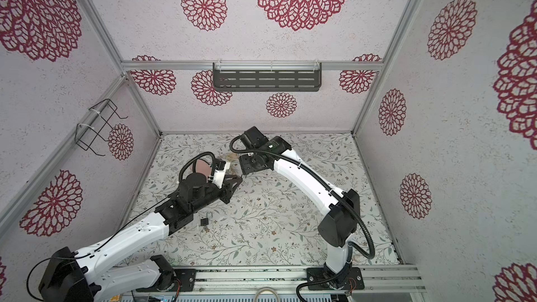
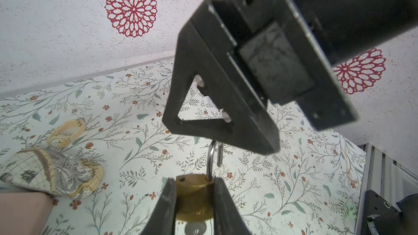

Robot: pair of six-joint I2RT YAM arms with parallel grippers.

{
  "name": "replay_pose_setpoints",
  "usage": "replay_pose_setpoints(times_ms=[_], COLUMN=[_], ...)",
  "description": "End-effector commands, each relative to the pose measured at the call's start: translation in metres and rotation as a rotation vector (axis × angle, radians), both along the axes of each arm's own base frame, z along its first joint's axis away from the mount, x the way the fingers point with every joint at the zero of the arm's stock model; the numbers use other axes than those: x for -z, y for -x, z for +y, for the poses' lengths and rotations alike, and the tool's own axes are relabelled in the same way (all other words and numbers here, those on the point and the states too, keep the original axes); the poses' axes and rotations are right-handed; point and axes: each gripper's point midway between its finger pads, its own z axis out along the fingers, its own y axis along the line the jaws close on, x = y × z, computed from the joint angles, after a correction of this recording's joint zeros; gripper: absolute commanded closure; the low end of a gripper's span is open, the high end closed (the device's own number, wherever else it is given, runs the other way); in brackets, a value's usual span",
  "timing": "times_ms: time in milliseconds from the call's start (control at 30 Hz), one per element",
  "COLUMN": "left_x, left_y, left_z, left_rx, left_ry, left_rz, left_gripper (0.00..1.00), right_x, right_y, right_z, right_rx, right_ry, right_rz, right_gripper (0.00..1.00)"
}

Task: Unlock with the key
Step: 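Open the right gripper off the key and raise it away from the padlock, then lower the opened gold padlock onto the table with the left gripper while the right withdraws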

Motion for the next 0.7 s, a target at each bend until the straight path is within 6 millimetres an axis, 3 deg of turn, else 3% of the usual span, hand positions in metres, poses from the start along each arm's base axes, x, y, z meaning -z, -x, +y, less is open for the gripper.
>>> replay_pose_setpoints(times_ms=[0,333,533,667], left_x=[-0.012,-0.009,-0.002,0.024], left_y=[-0.004,-0.008,-0.01,-0.015], left_z=[-0.002,0.0,0.001,0.009], left_rx=[0.0,-0.026,-0.058,-0.184], left_ry=[0.009,0.007,0.019,-0.003], left_rz=[-0.065,-0.056,-0.007,0.158], left_gripper=[1.0,1.0,1.0,1.0], right_x=[-0.017,-0.018,-0.013,-0.002], right_y=[0.006,0.016,0.011,0.009], right_z=[-0.012,-0.012,-0.036,-0.062], right_rx=[-0.015,-0.03,0.041,0.114], right_ry=[0.004,-0.069,-0.075,-0.11], right_rz=[-0.022,-0.003,-0.022,-0.032], right_gripper=[0.31,0.31,0.3,0.28])
